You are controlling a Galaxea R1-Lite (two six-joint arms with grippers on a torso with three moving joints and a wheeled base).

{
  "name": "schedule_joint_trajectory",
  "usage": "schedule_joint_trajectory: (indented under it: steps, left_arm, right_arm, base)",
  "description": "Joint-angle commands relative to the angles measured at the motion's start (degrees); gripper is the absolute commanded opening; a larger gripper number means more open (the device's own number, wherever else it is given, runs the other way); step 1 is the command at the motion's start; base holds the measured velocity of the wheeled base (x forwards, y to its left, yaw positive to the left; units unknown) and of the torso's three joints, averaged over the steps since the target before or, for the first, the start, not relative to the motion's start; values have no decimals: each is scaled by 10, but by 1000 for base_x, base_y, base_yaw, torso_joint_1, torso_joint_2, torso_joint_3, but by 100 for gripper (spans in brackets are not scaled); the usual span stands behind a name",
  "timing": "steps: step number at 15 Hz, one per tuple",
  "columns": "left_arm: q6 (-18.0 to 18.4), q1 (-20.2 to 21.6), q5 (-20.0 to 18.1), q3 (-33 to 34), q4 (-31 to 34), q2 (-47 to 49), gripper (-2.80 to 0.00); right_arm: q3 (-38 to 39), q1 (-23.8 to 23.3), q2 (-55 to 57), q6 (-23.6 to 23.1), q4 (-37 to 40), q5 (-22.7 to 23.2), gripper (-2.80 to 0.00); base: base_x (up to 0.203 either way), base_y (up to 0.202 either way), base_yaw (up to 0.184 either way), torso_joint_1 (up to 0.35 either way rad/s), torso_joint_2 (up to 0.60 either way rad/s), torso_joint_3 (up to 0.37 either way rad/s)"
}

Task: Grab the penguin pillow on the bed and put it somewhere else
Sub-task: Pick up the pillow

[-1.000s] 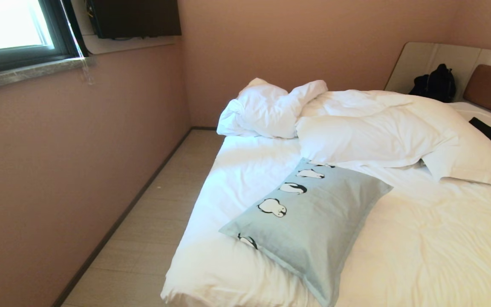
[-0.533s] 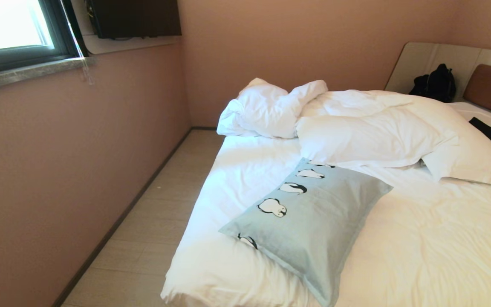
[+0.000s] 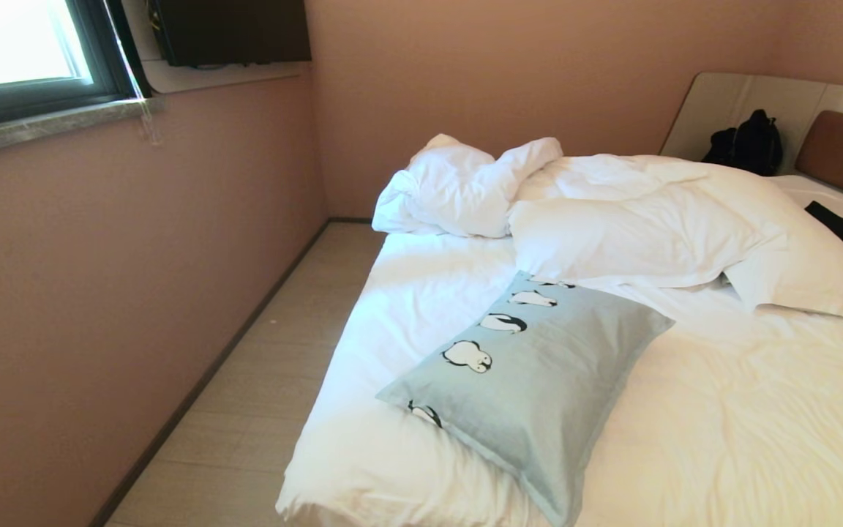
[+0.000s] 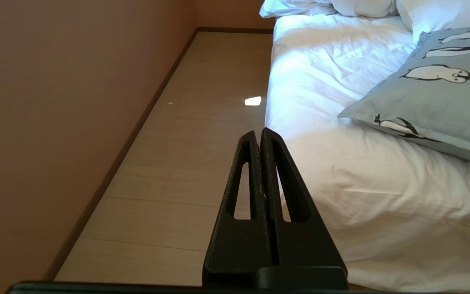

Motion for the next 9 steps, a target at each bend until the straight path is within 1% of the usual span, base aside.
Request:
schedule_joint_trajectory:
  steps: [1,3,5,7,9]
  left_arm:
    - [0,0,0,1,0,0,-280]
    - [0,0,0,1,0,0,-280]
    - [0,0,0,1,0,0,-280]
    - [0,0,0,1,0,0,-280]
    - [0,0,0,1,0,0,-280]
  right_arm:
    - [-56,0,1,0,7,11,-280]
    - [-94,0,26,0,17,34,-280]
    - [-120,0,79,6,21,40,-280]
    - [-148,6,151,42,20,50,-280]
    - [-183,10,246,110,18,72,-280]
  base:
    - [0,0,0,0,0,0]
    - [0,0,0,0,0,0]
    - [0,0,0,0,0,0]
    - [0,0,0,0,0,0]
    - [0,0,0,0,0,0]
